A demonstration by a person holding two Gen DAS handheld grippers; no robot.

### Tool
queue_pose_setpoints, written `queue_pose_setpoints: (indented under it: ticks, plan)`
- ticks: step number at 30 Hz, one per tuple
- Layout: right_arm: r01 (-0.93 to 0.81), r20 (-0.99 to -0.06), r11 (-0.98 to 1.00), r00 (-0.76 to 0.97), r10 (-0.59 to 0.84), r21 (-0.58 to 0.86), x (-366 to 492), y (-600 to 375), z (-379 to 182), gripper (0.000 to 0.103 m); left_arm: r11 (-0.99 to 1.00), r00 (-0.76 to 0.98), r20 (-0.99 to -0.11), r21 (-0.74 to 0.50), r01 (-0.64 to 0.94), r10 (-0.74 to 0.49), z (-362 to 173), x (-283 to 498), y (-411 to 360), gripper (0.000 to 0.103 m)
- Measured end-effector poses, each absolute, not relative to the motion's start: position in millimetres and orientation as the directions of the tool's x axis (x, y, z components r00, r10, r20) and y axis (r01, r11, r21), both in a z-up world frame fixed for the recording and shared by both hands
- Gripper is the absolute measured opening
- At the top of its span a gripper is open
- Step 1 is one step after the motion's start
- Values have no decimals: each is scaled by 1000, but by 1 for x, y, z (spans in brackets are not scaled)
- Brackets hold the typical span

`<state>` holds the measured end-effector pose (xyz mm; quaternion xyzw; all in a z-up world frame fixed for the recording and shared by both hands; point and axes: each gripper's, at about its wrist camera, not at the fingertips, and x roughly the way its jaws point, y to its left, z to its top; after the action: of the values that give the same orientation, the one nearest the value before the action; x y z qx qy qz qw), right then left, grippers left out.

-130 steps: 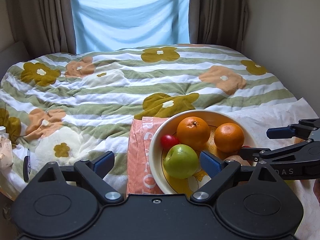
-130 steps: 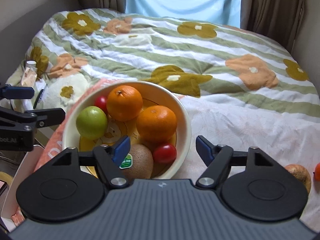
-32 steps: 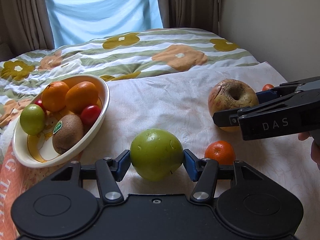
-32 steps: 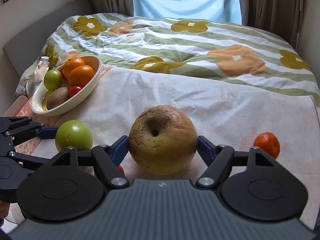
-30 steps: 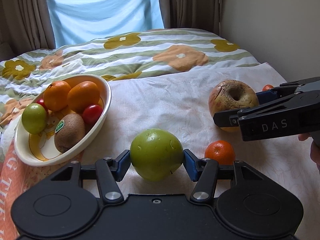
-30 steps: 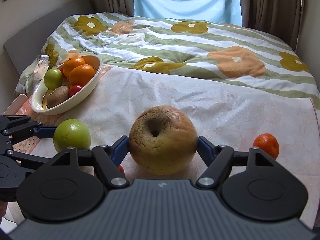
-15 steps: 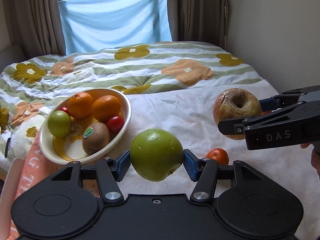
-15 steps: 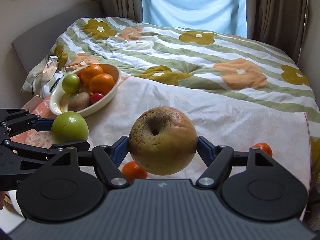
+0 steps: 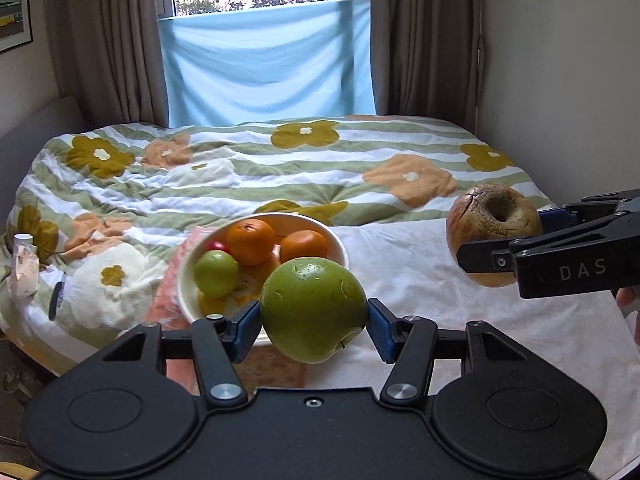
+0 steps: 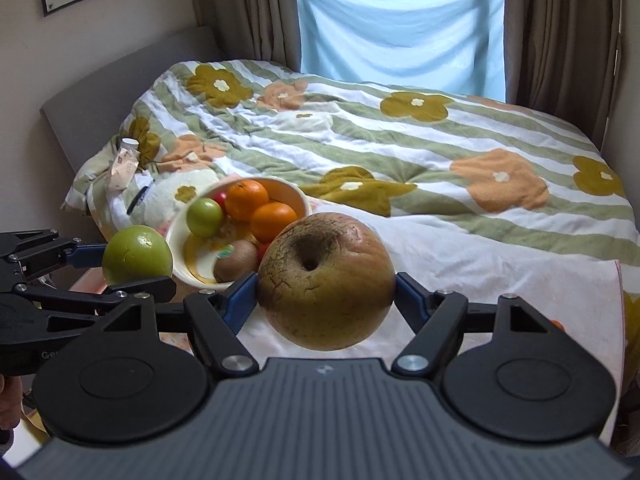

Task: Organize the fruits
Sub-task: 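Lift and carry both apples over the white bowl with both tools, then lower the brown apple into the bowl and open the right tool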

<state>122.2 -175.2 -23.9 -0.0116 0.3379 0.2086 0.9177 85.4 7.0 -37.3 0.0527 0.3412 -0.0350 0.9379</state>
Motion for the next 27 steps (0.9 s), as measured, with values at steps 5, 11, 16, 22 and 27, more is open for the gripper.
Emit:
queue_pose_setpoints:
  ticks: [5, 11, 16, 22, 27]
  plan:
    - [-385, -615, 913, 691, 380, 133, 124, -146, -14, 89, 992, 767, -642, 87, 95, -17, -31, 90, 36, 61]
    - [-373, -613, 916, 693, 381, 147, 131, -110, -13, 89, 990, 768, -640, 92, 105, -22, -31, 101, 69, 61]
    - [-365, -617, 919, 691, 375, 150, 143, -83, -20, 89, 987, 757, -653, 100, 126, -30, -42, 116, 91, 61]
    - [-355, -629, 921, 683, 371, 157, 165, -53, -37, 89, 983, 738, -673, 99, 152, -46, -60, 137, 114, 61]
    - [-349, -642, 924, 674, 365, 158, 186, -31, -55, 89, 980, 723, -688, 95, 174, -62, -71, 149, 127, 61]
